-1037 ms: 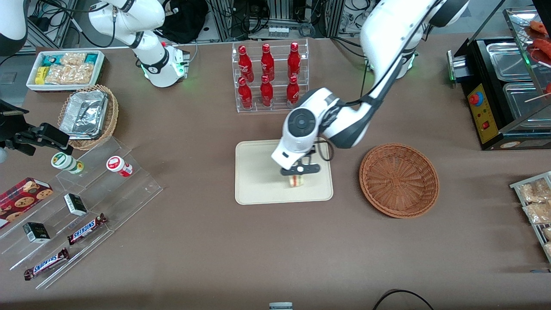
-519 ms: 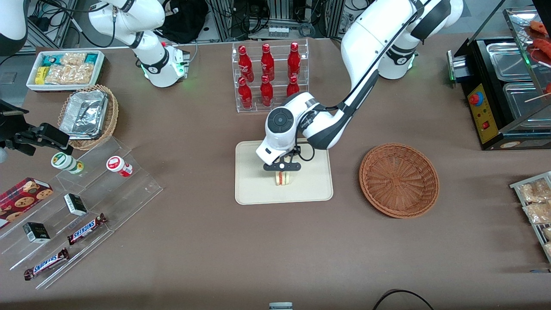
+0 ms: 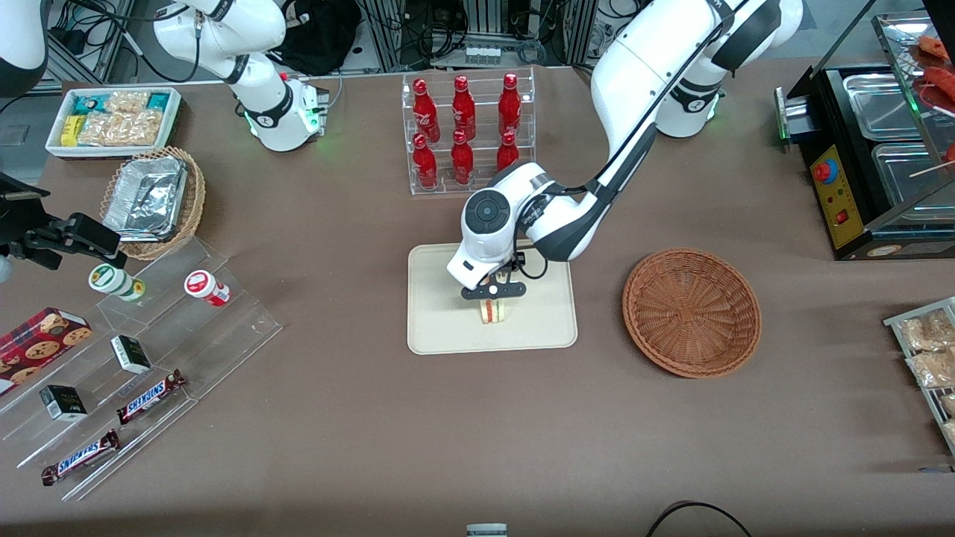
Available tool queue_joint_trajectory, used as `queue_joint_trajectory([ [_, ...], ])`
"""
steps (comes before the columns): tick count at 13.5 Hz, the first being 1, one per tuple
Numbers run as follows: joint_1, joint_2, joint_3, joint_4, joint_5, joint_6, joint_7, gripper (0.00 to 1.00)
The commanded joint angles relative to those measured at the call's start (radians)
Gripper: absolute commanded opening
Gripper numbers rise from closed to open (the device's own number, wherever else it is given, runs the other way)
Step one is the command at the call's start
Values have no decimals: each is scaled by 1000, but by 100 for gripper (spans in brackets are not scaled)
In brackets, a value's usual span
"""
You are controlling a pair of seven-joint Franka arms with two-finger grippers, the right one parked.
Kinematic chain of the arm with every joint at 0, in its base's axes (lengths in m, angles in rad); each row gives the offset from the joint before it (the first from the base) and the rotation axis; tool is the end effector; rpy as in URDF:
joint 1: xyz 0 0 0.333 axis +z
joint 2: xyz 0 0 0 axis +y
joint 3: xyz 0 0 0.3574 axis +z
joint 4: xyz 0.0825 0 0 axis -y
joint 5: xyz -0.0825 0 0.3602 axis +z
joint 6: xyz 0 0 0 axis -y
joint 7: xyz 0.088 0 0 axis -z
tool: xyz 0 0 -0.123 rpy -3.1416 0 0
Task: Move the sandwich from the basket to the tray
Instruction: 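Lower the sandwich onto the tray and open the left gripper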
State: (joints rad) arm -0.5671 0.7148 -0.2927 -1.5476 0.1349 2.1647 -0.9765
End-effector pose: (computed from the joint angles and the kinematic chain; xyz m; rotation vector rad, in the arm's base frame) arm 0.4912 -0.5045 0.2670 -3.1321 -0.1551 0.1664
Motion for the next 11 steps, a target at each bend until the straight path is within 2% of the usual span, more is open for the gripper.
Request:
queue_joint_trajectory([
  [1,-11,-47,9,15,17,-17,-77,100],
  [6,36,-282,67,12,3,-222,-82,100],
  [11,223,-475,67,12,3,-436,16,100],
])
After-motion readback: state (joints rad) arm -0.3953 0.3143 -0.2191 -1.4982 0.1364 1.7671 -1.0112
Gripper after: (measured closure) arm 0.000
